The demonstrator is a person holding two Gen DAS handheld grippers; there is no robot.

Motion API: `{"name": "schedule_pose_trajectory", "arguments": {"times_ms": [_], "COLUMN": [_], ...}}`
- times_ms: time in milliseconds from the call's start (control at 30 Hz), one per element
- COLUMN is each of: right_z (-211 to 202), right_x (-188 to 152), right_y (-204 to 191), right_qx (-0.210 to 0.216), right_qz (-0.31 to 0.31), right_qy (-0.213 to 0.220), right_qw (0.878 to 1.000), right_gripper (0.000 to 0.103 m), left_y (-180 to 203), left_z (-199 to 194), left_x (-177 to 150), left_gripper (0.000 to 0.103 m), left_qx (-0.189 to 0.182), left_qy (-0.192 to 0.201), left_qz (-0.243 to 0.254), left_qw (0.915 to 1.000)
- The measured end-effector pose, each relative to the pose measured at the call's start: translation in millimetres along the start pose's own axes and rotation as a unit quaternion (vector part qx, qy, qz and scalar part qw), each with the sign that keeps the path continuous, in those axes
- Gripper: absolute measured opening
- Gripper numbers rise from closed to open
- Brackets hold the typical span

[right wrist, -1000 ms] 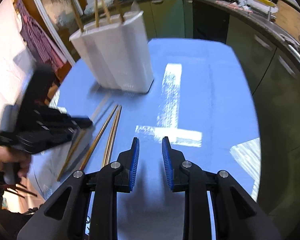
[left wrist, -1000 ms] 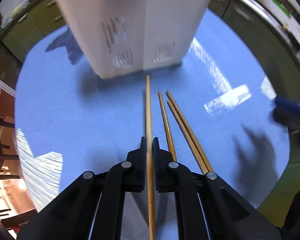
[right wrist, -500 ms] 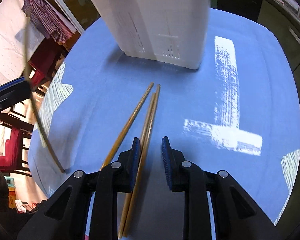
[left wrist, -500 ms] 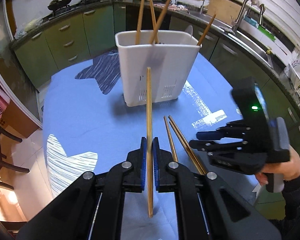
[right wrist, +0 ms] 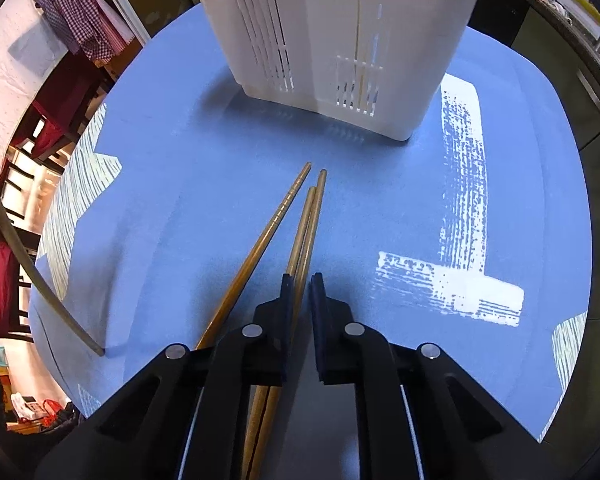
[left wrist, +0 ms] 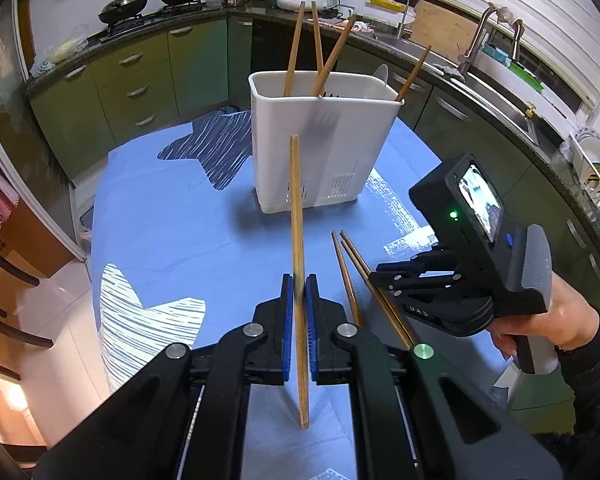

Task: Organize utensils
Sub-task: 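Grasp a chopstick with the left gripper while the right gripper grasps another chopstick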

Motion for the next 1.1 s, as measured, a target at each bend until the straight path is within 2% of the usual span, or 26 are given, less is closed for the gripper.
{"name": "schedule_pose_trajectory", "arguments": {"times_ms": [533,667,800,1100], "right_z": [13,14,-7,-95], "right_x": [11,13,7,-19], "right_y": [-4,-5,-3,8], "right_qx": [-0.002,-0.002,0.016,0.042], "right_qz": [0.011,0.012,0.016,0.017], "right_qy": [-0.013,-0.012,0.018,0.118], "right_qw": [1.0,1.0,1.0,0.992], "right_gripper": [0.01,0.007,0.006,0.006], "left_y": [0,0,1,10], "left_z": [0,0,0,-13], "left_x": [-3,-3,-3,-3], "left_gripper": [0.006,0.006,0.006,0.006], "left_qx": [-0.004,-0.004,-0.003,-0.008], "left_qy": [-0.002,-0.002,-0.002,0.01], "left_qz": [0.003,0.004,0.005,0.019], "left_qw": [1.0,1.0,1.0,0.9997]}}
Point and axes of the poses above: each gripper's, at about its wrist camera, not at the fingertips, and z roughly the way its jaws point, y to its right, x to its top, the point moved 5 cm from there along z, roughly the way its jaws point, and after that the axes turned 9 degrees about -x, right-handed, at the moved point
